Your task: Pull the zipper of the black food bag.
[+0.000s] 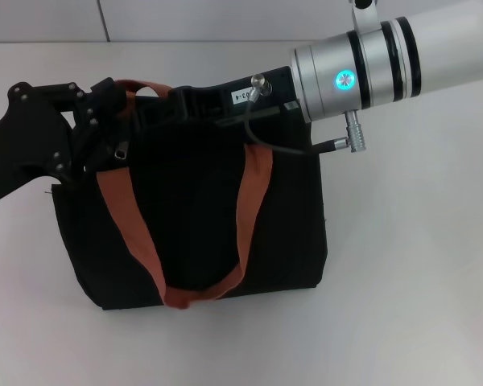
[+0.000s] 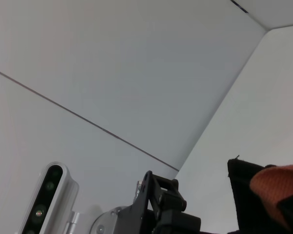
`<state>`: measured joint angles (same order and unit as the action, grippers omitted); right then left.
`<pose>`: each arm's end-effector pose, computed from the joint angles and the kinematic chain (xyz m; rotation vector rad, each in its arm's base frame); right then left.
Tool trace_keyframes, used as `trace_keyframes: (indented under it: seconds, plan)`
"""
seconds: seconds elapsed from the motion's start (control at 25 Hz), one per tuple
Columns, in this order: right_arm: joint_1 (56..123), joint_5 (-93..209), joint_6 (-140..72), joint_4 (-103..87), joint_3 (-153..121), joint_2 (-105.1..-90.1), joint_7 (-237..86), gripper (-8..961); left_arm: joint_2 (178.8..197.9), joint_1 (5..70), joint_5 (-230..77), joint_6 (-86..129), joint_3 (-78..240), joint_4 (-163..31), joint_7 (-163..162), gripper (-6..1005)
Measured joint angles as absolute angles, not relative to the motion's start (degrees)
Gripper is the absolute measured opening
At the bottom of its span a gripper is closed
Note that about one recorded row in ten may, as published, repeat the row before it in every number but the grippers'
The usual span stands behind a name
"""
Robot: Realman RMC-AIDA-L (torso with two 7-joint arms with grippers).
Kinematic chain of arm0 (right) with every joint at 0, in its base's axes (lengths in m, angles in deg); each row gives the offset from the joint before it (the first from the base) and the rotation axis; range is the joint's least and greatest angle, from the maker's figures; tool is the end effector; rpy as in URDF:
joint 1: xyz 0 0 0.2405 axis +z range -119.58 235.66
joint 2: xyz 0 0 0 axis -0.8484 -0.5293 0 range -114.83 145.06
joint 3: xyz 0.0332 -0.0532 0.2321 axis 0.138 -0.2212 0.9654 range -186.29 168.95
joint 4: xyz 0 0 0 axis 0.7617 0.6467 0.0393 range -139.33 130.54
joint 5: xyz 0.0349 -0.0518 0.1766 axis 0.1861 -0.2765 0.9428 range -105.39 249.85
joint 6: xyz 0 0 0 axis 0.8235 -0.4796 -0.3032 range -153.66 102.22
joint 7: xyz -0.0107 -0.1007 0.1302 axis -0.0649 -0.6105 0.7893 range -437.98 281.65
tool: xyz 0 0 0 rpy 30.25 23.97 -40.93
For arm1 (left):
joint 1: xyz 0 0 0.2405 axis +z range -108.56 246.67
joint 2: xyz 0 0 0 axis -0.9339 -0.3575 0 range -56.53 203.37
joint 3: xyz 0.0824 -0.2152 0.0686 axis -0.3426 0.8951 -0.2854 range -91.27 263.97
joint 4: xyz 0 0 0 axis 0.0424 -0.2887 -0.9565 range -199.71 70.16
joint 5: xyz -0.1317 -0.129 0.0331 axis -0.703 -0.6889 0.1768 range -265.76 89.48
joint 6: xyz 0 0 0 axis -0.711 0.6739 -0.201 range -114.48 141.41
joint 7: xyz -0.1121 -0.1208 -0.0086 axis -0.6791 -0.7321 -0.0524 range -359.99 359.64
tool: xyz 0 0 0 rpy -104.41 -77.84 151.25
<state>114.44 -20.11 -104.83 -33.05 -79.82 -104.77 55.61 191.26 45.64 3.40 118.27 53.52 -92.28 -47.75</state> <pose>0.0539 0.3448 -0.0815 2.4852 -1.3225 -0.5927 -0.2200 0.2786 0.0376 -2.3108 -0.0684 -1.1901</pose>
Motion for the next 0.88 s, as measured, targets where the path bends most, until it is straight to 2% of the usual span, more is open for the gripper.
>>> trace_keyframes:
  seconds: [0.88]
  plan:
    - [112.59, -19.62, -104.64, -34.99, -80.21, -104.76, 55.37, 336, 191.36, 45.45, 3.31, 117.98, 55.41, -91.63, -47.9, 28]
